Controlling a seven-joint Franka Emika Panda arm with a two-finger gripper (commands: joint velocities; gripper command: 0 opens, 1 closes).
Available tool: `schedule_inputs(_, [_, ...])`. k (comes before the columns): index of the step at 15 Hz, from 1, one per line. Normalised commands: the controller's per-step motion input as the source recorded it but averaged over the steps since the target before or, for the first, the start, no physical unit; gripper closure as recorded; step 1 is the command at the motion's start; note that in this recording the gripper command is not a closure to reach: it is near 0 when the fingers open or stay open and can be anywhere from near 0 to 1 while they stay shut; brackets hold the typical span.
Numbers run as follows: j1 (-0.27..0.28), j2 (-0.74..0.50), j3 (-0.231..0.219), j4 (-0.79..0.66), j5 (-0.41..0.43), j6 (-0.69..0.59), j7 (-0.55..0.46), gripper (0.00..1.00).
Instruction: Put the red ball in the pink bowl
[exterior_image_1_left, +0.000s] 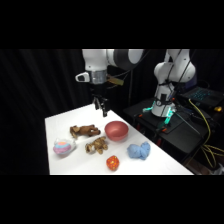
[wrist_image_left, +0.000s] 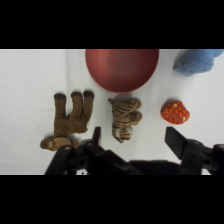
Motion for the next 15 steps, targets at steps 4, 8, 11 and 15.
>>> schedule_inputs(4, [-0.012,0.06,0.013,0.05,-0.014,0.00,0.02,0.00])
schedule_inputs(8, [0.013,0.23,0.038,0.20,0.003,0.03,0.03,0.00])
schedule_inputs(11, [0.079,0.37,0.094,0.36,0.014,-0.02,0.02,0.00])
schedule_inputs(15, [0.107,0.40,0.103,0.47,-0.014,-0.10,-0.02,0.00])
